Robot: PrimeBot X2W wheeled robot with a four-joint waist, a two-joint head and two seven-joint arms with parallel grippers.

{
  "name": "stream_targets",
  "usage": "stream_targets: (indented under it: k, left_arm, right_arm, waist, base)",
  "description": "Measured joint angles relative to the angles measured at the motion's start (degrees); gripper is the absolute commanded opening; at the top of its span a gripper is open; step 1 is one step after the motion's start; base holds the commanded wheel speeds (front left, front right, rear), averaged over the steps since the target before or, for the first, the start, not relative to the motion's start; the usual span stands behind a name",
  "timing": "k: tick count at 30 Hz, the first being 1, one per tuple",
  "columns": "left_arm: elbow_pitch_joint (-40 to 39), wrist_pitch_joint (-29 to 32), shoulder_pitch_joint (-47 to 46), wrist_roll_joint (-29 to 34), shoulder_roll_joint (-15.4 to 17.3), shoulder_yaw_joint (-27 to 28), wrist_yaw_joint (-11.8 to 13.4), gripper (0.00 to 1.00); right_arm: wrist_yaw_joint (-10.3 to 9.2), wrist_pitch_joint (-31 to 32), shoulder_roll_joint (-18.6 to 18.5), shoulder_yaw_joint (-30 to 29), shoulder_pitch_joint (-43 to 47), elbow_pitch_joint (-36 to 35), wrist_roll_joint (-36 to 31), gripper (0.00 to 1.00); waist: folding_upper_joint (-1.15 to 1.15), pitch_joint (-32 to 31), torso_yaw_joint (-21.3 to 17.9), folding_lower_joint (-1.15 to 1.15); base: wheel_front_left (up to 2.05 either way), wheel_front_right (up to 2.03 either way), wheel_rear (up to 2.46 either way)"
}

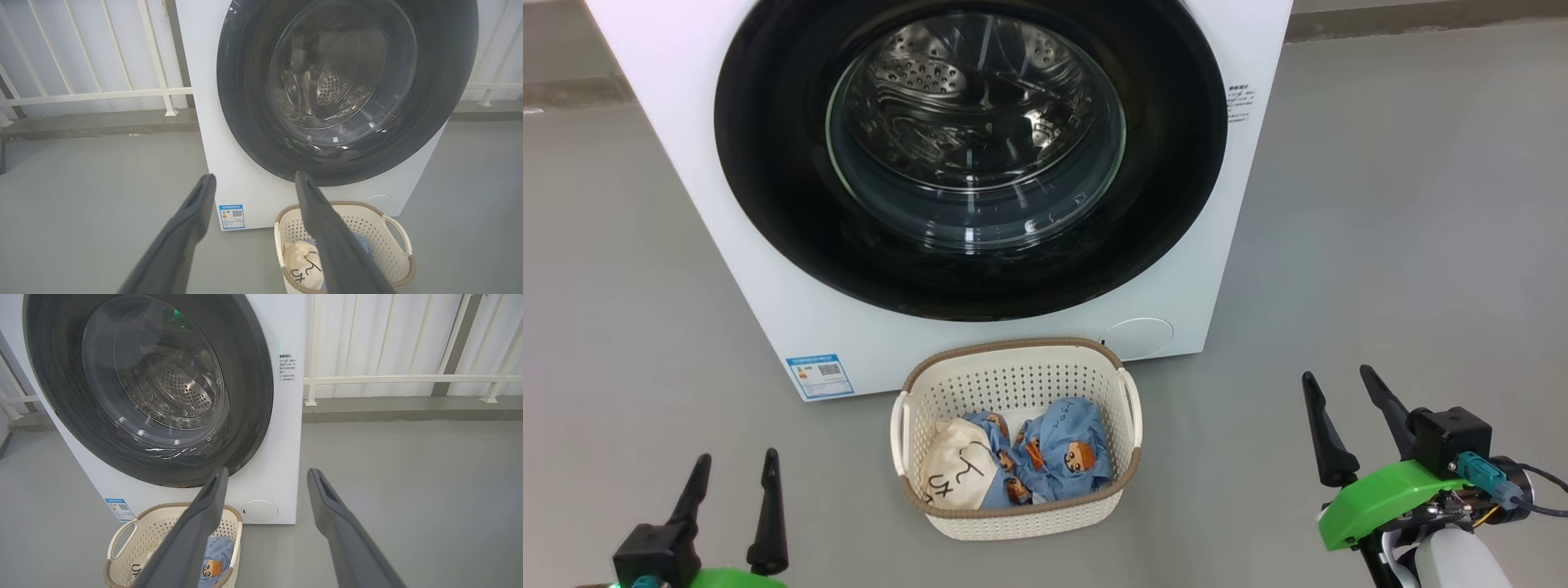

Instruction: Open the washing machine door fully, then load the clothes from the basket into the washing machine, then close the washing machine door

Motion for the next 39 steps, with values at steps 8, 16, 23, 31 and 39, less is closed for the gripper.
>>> stream_targets:
  k: [8, 16, 23, 31, 39]
  left_arm:
    - [-0.1, 0.0, 0.0, 0.0, 0.0, 0.0, -0.1, 1.0]
    - [-0.1, 0.0, -0.2, 0.2, 0.0, 0.0, -0.4, 1.0]
    - [-0.2, 0.0, -0.5, 0.2, 0.0, 0.3, -0.4, 1.0]
    - [-0.2, 0.0, -0.8, 0.8, 0.0, 0.5, -0.4, 1.0]
    - [-0.9, 0.0, -1.6, 1.0, -0.3, 0.8, -0.3, 1.0]
  right_arm:
    - [0.0, 0.0, 0.2, -0.1, 0.0, 0.0, -0.3, 1.0]
    - [0.0, 0.0, 0.2, -0.3, 0.0, 0.0, -0.3, 1.0]
    - [0.0, 0.0, 0.4, -0.4, 0.0, 0.0, -0.3, 1.0]
    - [0.0, 0.0, 0.4, -0.4, 0.0, 0.3, -0.3, 1.0]
    - [0.0, 0.0, 0.3, -0.3, 0.0, 0.8, -0.2, 1.0]
  waist:
    - [0.0, 0.4, -0.1, 0.0]
    - [0.0, 0.6, -0.1, 0.0]
    - [0.0, 0.6, 0.0, 0.0]
    - [0.0, 1.1, 0.3, 0.0]
    - [0.0, 1.2, 0.3, 0.0]
  base:
    - [0.0, 0.0, 0.0]
    - [0.06, 0.06, -0.11]
    - [0.54, 0.54, -1.08]
    - [1.1, 1.1, -2.19]
    - [1.21, 1.2, -2.41]
